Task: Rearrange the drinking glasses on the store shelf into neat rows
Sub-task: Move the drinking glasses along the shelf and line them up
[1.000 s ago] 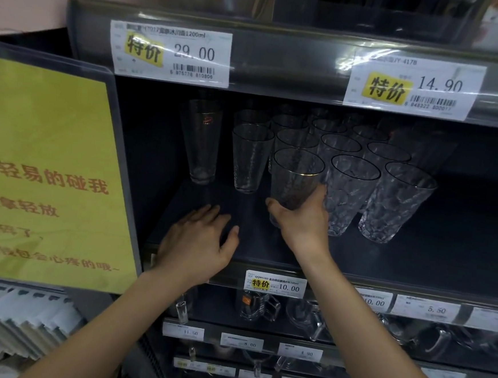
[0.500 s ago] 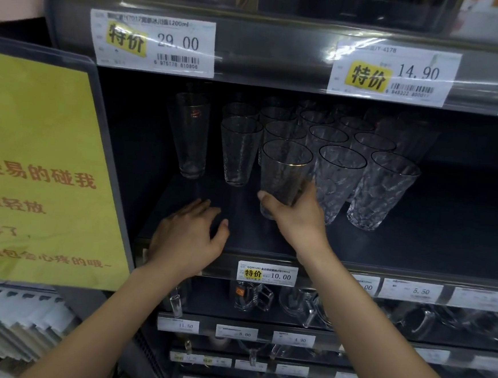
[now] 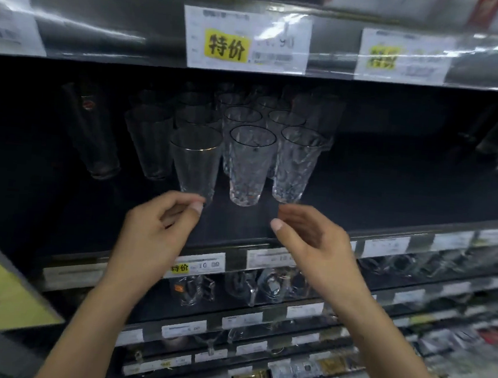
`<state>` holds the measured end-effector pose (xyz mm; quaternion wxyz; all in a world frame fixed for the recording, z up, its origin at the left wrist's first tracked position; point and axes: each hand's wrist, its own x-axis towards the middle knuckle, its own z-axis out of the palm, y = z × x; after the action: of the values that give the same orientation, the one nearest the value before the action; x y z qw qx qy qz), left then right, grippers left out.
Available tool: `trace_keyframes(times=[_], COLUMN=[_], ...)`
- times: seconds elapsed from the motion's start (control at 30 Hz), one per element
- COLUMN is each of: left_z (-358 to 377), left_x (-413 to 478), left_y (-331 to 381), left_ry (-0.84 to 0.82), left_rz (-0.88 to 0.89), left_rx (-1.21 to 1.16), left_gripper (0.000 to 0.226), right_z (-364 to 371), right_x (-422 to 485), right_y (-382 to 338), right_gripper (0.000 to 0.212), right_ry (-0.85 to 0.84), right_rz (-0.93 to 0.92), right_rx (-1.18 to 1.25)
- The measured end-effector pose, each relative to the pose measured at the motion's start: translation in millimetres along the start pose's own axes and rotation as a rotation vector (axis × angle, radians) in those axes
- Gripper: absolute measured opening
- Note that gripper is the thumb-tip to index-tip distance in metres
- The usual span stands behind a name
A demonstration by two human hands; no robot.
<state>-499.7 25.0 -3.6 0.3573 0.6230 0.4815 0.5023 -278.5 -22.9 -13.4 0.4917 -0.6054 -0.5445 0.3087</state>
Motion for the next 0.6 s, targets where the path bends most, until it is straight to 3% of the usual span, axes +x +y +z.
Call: trace_keyframes(times=[0.27,0.6], left_z=[138.6,376.6], left_x=[-15.1,-29.3], left_y=[45.7,109.4], left_ry=[-0.263,-0.457], left_rz=[0.030,0.111], left_rx=[-0.036,-0.062], left_gripper=[0.014,0.015], right_z=[-149.9,-368.5], right_x=[-30.8,-50.0], right_y=[40.2,116.3], right_gripper=[0.037,0.032], right_ry=[0.211,0.444], right_rz=[0.068,0.114], right_rx=[-0.071,-0.167])
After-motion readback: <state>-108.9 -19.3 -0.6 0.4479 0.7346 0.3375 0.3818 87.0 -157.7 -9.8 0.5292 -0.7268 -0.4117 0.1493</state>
